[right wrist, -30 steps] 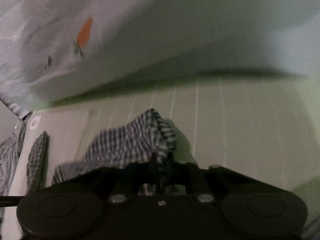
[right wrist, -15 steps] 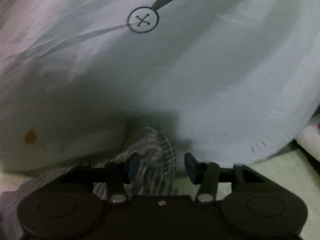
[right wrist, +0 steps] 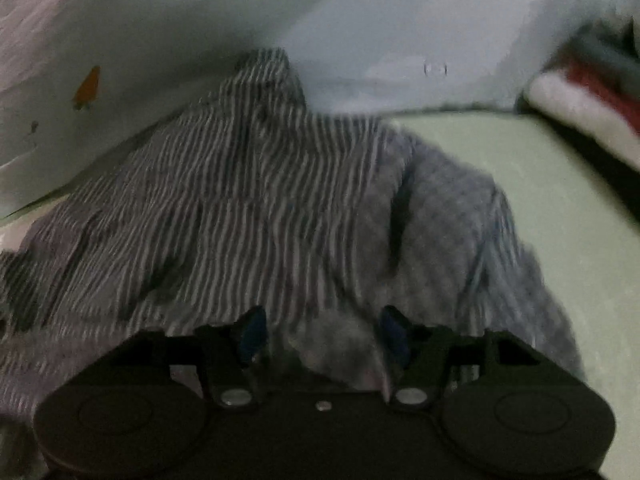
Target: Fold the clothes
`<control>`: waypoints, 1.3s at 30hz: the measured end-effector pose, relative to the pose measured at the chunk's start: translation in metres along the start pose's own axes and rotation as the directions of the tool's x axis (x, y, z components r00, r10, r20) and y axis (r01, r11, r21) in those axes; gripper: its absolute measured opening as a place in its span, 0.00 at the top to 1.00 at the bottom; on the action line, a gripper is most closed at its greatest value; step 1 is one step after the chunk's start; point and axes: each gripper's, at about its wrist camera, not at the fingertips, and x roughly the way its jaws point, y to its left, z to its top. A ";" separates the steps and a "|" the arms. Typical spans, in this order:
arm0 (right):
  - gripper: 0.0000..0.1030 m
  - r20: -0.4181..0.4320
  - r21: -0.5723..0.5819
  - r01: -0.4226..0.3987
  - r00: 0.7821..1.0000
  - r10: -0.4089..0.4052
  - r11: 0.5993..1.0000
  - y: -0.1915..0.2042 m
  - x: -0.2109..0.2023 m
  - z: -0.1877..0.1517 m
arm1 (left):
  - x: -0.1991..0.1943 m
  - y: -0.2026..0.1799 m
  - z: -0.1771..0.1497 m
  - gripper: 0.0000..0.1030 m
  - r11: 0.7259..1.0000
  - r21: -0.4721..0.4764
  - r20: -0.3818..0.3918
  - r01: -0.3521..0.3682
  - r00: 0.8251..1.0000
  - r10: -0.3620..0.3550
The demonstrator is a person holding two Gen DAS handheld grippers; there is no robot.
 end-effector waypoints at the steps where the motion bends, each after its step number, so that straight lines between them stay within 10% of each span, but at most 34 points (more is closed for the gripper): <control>1: 0.32 -0.008 -0.009 -0.006 1.000 0.006 1.000 0.000 -0.001 -0.005 | 0.001 -0.003 -0.002 0.53 1.000 0.007 -0.009 0.007 1.000 -0.007; 3: 0.38 -0.024 -0.029 -0.020 1.000 0.019 0.999 0.001 -0.004 -0.014 | 0.004 -0.010 -0.006 0.55 1.000 0.022 -0.030 0.018 0.999 -0.018; 4: 0.56 -0.018 -0.027 -0.026 1.000 0.025 0.999 -0.001 -0.010 -0.016 | 0.007 -0.013 -0.010 0.58 0.999 0.029 -0.044 0.023 0.999 -0.022; 6: 0.80 0.015 -0.008 -0.035 0.999 0.035 0.999 -0.004 -0.025 -0.016 | 0.009 -0.018 -0.016 0.92 0.999 0.042 -0.059 0.019 0.998 -0.016; 10: 0.91 0.094 0.030 -0.053 0.994 0.050 0.998 -0.014 -0.061 -0.015 | -0.016 -0.022 -0.025 0.97 0.996 0.088 0.014 0.000 1.000 -0.001; 16: 0.92 0.259 0.057 -0.019 0.966 0.004 0.998 -0.040 -0.151 -0.035 | -0.079 -0.004 -0.037 0.99 0.995 0.095 0.153 -0.015 0.988 0.000; 21: 0.91 0.230 0.127 0.001 0.973 -0.031 0.992 -0.065 -0.184 -0.076 | -0.128 0.004 -0.065 0.99 0.988 0.155 0.228 -0.023 0.974 -0.013; 27: 0.83 0.052 0.160 0.085 0.994 -0.094 0.983 -0.070 -0.169 -0.116 | -0.128 0.021 -0.108 0.98 0.991 0.132 0.085 -0.034 0.996 0.023; 30: 0.60 0.030 0.137 0.117 0.992 -0.122 0.984 -0.067 -0.170 -0.126 | -0.123 0.025 -0.126 0.92 0.986 0.161 -0.007 -0.047 0.999 0.049; 39: 0.46 0.042 0.106 0.114 0.992 -0.119 0.988 -0.055 -0.177 -0.134 | -0.131 0.045 -0.123 0.78 0.989 0.121 0.012 -0.090 0.996 0.089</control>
